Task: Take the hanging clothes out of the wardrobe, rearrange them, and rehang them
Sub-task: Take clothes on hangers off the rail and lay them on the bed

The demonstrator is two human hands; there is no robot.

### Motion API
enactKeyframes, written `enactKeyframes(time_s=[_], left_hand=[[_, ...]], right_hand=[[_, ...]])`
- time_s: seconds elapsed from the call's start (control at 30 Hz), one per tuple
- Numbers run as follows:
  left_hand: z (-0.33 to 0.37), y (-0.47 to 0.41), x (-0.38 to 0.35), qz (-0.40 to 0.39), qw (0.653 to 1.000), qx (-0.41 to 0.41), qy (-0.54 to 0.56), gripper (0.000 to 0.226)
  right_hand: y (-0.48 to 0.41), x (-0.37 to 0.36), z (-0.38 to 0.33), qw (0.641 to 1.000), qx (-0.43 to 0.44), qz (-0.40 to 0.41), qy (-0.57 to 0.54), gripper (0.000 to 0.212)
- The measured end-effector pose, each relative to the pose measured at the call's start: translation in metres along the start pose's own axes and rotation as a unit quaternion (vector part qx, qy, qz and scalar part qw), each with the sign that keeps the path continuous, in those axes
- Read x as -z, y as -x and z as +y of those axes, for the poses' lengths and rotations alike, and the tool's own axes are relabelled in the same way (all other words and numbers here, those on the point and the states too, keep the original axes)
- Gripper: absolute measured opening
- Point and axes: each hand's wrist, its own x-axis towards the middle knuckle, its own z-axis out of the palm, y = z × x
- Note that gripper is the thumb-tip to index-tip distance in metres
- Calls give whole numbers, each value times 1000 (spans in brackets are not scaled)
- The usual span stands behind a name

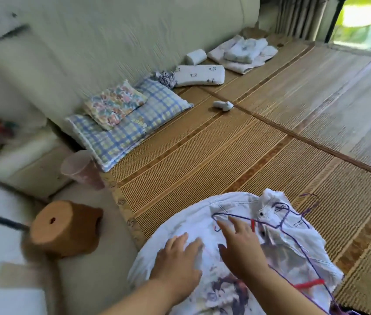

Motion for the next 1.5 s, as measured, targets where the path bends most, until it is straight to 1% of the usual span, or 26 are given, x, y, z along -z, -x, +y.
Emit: enactKeyframes(time_s=[0.1,0.17,0.27,0.33,0.4,0.47,0.53,0.63,0.77,0.83,0.93,1.03,1.1,1.23,1.33,1.4,1.5], left_hand=[[-42,54,26,24,998,59,15,66],[-66,90,45,54,994,96,26,67],[-99,154,78,121,982,140,37,68],[-116,201,98,168,970,169,43,69],[-133,255,117,215,956,198,37,71],[-148,308,133,264,938,222,11,70],[-164,369,149,310,915,258,-7,68],[-183,454,168,366,875,315,-22,66],[-195,572,182,431,816,382,-49,66],[-194,622,189,451,788,413,-71,65],[-184,692,205,462,739,473,-131,65],[-171,751,227,451,704,520,-174,67],[-161,790,245,441,679,540,-229,68],[-142,856,269,430,611,587,-312,65],[-136,890,275,398,579,602,-380,61],[-134,903,281,386,547,615,-418,58],[-136,916,297,385,497,639,-442,56]], right_hand=[[9,9,-71,995,90,-5,-32,57],[21,19,-117,989,146,-18,-27,57],[42,38,-191,972,232,18,-27,52],[58,53,-238,959,283,18,-30,49],[75,68,-286,937,348,14,-25,51],[95,86,-335,918,394,26,-29,52],[128,105,-391,899,434,31,-52,59],[179,122,-466,859,507,47,-59,49],[269,139,-556,794,596,65,-103,45],[314,151,-592,763,631,68,-122,44],[376,171,-637,717,676,78,-151,44],[425,192,-671,674,705,81,-202,43],[453,206,-692,642,725,65,-240,45],[494,222,-733,576,772,35,-265,45],[514,226,-764,546,797,16,-257,47],[522,227,-787,526,811,-5,-257,48],[535,229,-819,499,830,-45,-245,51]])
